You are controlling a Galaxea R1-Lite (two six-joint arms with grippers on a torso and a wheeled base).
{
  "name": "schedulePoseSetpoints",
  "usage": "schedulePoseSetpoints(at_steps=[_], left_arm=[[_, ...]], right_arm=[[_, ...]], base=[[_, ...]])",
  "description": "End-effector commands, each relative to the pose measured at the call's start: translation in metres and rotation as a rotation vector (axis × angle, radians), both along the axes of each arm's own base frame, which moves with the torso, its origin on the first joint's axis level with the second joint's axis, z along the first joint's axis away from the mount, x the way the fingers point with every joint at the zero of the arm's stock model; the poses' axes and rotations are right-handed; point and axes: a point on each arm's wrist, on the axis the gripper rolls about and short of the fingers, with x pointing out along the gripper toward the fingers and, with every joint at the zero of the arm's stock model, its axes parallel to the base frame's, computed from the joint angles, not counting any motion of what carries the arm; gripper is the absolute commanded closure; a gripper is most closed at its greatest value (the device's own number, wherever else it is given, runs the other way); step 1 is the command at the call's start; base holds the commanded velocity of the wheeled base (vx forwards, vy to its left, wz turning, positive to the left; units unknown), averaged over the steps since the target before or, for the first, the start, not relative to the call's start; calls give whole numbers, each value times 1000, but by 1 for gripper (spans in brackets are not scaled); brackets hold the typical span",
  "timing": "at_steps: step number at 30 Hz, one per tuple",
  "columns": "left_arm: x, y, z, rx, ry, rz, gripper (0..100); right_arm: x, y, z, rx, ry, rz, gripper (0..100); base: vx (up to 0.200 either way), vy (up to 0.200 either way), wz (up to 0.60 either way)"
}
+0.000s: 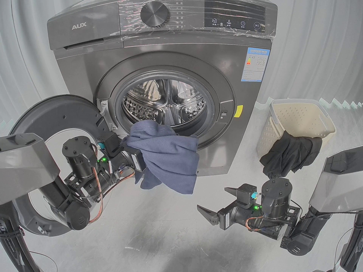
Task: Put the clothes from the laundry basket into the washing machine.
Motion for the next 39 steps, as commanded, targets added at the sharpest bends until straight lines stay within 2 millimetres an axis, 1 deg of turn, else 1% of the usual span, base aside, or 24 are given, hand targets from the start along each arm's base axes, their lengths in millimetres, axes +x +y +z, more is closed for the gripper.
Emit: schedulePoseSetpoints(at_steps=[1, 2, 3, 4, 6, 8, 12, 14, 15, 18, 20, 22, 25, 37, 39], left_arm=[[-36, -3, 34, -38, -67, -57, 100], [-42, -3, 37, -45, -73, -66, 100], [-42, -3, 38, -45, -73, -68, 100], [-53, -2, 40, -46, -72, -85, 100], [-59, -2, 40, -43, -65, -94, 100], [-69, -3, 38, -39, -48, -116, 100], [-79, -9, 31, -22, -21, -151, 100], [-81, -6, 28, -12, -4, -143, 100], [-81, -6, 28, -12, -4, -143, 100], [-91, 8, 23, 11, 25, -99, 100], [-94, 12, 23, 13, 23, -73, 100], [-89, 13, 28, 6, -1, -35, 100], [-87, 15, 29, 8, -9, -19, 100], [-82, 9, 22, 17, 14, -13, 100], [-81, 9, 20, 21, 20, -13, 100]], right_arm=[[-10, -10, -14, -50, 60, -2, 0], [-10, -10, -12, -44, 57, -3, 0], [-10, -10, -12, -43, 58, -5, 0], [-8, -12, -9, -26, 46, -13, 0], [-7, -13, -7, -9, 33, -22, 0], [-4, -19, -2, 25, -4, -45, 0], [-2, -28, 6, 81, -16, -76, 0], [1, -34, 8, 95, -10, -105, 0], [1, -34, 8, 95, -10, -105, 0], [4, -44, 9, 97, -10, -134, 0], [5, -46, 9, 93, -9, -143, 0], [5, -46, 9, 94, -11, -145, 0], [5, -46, 9, 96, -11, -146, 0], [3, -45, 21, 120, -47, -139, 0], [2, -45, 21, 121, -46, -138, 0]], base=[[0, 0, 0], [0, 0, 0], [0, 0, 0], [0, 0, 0], [0, 0, 0], [0, 0, 0], [0, 0, 0], [0, 0, 0], [0, 0, 0], [0, 0, 0], [0, 0, 0], [0, 0, 0], [0, 0, 0], [0, 0, 0], [200, 0, 0]])
